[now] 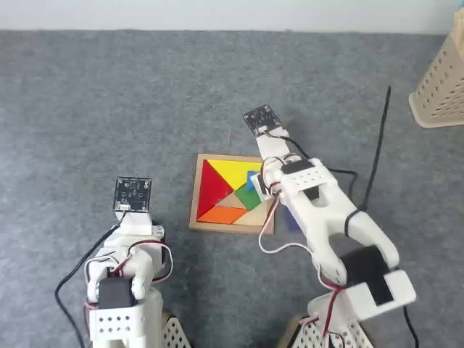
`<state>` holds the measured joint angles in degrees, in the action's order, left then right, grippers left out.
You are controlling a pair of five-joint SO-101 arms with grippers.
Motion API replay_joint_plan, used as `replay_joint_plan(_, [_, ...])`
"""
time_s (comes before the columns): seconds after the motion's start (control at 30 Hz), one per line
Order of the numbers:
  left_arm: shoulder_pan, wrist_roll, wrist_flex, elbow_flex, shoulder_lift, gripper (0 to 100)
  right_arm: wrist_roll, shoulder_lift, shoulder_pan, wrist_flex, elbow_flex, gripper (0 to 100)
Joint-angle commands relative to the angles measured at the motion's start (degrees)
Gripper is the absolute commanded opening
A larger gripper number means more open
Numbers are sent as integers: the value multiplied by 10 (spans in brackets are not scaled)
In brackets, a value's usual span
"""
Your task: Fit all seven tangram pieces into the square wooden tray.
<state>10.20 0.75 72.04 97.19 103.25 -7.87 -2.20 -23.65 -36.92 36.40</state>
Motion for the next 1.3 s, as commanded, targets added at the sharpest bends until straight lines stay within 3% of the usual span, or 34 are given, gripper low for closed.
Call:
replay_joint_plan(0.0, [1,-5,3,-7,10,12,-12,-14,-1,13,-54,6])
replay_joint_plan(0.2, [1,-5,3,-7,10,12,-12,-27,0,-14,-95,6])
replay_joint_plan(0.47, [1,-5,3,-7,10,12,-11,77,-26,-38,-79,6])
replay_joint_plan(0.6, [1,-5,3,-7,10,12,-15,76,-63,-34,-82,6])
replay_joint_plan(1.07, [1,-5,3,-7,10,12,-6,27,-67,-36,-113,7])
replay_joint_plan(1.27, [1,-5,3,-7,10,12,29,-51,-66,-92,-198,112])
